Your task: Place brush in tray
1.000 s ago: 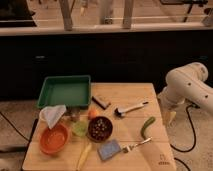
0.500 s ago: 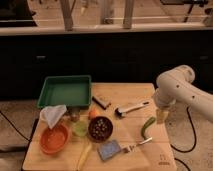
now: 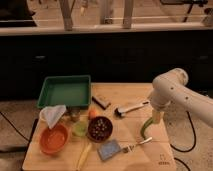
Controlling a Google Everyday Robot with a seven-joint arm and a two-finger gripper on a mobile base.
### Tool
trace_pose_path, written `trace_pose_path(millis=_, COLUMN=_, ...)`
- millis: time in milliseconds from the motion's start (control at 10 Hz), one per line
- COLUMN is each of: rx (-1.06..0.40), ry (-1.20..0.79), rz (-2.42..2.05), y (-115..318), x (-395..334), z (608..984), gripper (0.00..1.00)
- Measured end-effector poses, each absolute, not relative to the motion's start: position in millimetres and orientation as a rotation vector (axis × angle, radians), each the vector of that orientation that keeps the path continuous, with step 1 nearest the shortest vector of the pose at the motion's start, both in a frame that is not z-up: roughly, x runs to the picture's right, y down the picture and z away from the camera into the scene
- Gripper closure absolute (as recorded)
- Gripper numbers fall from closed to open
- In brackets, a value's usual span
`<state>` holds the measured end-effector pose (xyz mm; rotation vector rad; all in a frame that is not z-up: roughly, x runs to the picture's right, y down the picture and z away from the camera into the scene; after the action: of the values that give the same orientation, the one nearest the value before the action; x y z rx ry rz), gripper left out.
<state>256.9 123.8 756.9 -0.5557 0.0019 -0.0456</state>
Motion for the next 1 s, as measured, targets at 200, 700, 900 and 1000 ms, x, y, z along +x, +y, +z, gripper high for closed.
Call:
trace_pose_path(millis=200, rx=-0.554, ry=-0.011, rz=-0.063, y=124, x=254, z=765, gripper=0.2)
trace_pose_path(millis=700, rx=-0.565, ry=-0.058, rz=-0.088, y=128, x=249, z=798, gripper=0.2)
trace_pose_path(millis=900, rx=-0.578, ry=-0.077, rz=-0.093, y=129, x=248, z=809, gripper=0.2)
trace_pose_path(millis=1000, rx=-0.585, ry=-0.086, rz=-0.095, y=130, x=246, z=814, gripper=0.2)
